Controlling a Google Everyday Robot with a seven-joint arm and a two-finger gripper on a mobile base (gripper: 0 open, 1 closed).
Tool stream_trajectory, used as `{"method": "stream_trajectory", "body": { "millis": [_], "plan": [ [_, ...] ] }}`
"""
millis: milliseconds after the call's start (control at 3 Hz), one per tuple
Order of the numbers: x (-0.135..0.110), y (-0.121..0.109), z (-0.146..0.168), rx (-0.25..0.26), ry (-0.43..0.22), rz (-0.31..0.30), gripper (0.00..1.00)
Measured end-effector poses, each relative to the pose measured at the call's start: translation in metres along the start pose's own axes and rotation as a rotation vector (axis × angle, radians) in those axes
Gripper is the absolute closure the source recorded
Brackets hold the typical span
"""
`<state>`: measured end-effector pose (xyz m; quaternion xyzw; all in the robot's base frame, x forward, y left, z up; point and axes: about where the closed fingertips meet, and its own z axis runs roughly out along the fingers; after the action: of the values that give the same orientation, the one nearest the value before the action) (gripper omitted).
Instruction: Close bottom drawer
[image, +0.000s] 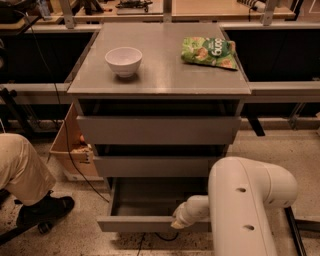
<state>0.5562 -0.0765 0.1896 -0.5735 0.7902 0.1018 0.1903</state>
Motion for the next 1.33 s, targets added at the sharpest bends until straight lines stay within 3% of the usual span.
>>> {"method": "stream_trajectory", "body": {
  "millis": [667, 1000, 1333],
  "plan": [
    [-0.046, -0.029, 0.015, 0.017, -0.015, -0.084, 0.06],
    [-0.060, -0.037, 0.020, 0.028, -0.024, -0.107, 0.03],
    [-0.064, -0.039, 0.022, 0.031, -0.027, -0.114, 0.26]
  ]
}}
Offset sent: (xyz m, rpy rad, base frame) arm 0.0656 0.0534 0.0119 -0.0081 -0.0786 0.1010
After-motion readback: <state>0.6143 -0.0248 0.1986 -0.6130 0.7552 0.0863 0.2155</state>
